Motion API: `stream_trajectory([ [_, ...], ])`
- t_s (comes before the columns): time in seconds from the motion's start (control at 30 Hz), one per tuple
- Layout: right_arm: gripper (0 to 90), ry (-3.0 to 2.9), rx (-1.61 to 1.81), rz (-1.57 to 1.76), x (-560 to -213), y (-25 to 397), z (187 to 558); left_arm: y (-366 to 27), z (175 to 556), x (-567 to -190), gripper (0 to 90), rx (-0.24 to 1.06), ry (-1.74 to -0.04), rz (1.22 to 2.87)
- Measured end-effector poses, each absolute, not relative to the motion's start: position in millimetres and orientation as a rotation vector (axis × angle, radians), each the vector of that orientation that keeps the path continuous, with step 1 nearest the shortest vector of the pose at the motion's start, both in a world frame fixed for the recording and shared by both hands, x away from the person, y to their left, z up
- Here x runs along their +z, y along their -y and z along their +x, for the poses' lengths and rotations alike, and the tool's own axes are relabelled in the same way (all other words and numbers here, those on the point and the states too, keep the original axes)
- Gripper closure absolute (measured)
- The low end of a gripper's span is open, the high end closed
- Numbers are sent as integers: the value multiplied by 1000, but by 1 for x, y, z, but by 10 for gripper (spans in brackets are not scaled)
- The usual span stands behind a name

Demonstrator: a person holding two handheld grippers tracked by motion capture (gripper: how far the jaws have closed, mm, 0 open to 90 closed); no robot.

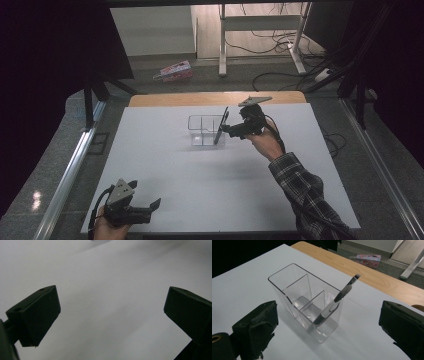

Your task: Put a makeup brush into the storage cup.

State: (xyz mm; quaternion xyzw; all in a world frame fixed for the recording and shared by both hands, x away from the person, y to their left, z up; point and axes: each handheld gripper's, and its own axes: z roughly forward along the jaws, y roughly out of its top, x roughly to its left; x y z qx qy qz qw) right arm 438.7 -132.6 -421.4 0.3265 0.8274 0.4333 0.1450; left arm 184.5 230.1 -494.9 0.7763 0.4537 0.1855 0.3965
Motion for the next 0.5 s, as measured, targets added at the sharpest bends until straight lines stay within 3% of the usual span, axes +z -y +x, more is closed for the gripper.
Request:
stream_trajectory([
  [0.5,18,-2416,1246,915,-425,142,423,-233,189,-497,14,498,-1182,1968],
])
